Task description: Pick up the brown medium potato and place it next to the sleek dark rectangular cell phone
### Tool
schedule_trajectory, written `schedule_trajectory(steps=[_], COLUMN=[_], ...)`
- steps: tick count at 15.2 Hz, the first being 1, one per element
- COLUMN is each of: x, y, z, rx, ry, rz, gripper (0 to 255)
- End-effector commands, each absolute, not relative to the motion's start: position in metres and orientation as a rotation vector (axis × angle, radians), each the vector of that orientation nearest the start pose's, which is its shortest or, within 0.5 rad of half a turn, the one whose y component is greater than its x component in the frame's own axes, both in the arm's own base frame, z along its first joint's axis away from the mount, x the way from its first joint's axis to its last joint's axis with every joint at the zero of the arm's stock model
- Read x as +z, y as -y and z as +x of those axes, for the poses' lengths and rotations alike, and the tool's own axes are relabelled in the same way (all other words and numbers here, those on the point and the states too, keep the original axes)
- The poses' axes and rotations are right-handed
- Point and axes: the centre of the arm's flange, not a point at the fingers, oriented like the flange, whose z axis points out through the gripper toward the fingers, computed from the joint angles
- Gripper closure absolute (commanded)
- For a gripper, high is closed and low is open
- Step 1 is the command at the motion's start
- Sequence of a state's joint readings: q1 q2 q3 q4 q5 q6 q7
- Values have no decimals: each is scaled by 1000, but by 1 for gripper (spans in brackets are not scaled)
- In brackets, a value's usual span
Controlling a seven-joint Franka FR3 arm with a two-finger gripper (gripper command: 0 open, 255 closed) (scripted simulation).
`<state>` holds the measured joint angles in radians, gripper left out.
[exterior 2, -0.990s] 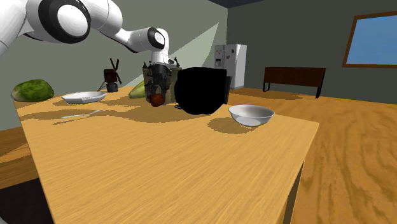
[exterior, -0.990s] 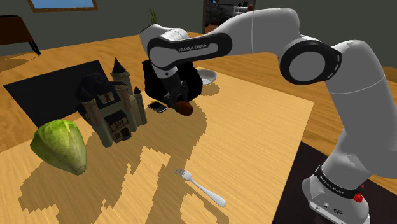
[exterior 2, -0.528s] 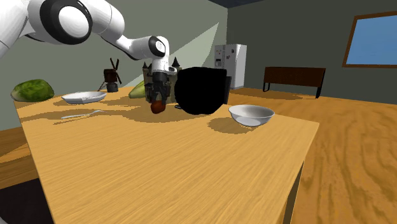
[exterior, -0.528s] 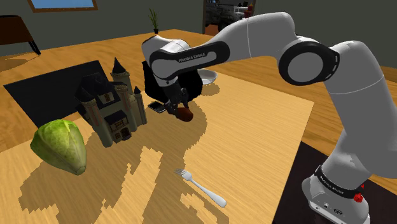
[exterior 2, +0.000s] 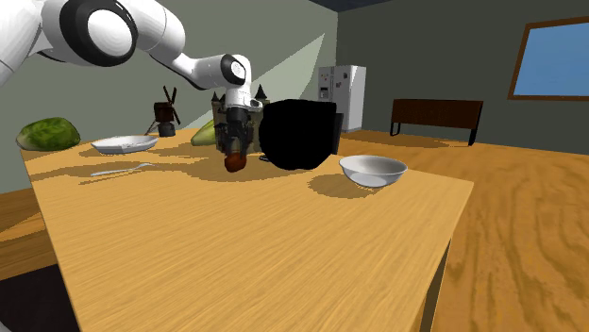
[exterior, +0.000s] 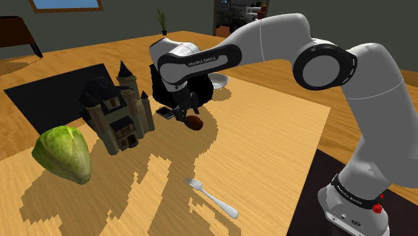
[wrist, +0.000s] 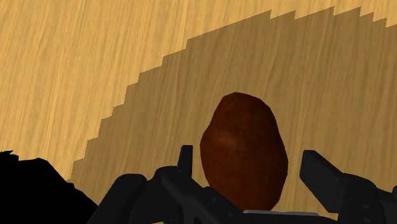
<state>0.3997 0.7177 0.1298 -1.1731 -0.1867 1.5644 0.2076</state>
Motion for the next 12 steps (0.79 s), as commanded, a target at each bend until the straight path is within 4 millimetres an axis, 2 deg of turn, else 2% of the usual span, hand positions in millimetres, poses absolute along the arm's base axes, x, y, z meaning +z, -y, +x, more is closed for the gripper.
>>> schedule_trajectory(steps=[1,5,9,12], x=[348,348,395,395], y=[-320,-320,-332,-332], z=[634,634,645,645], rx=[443,443,443,443], ry=[550,550,550,550], rz=[-3271,-3271,-3271,-3271], gripper=[0,0,0,0])
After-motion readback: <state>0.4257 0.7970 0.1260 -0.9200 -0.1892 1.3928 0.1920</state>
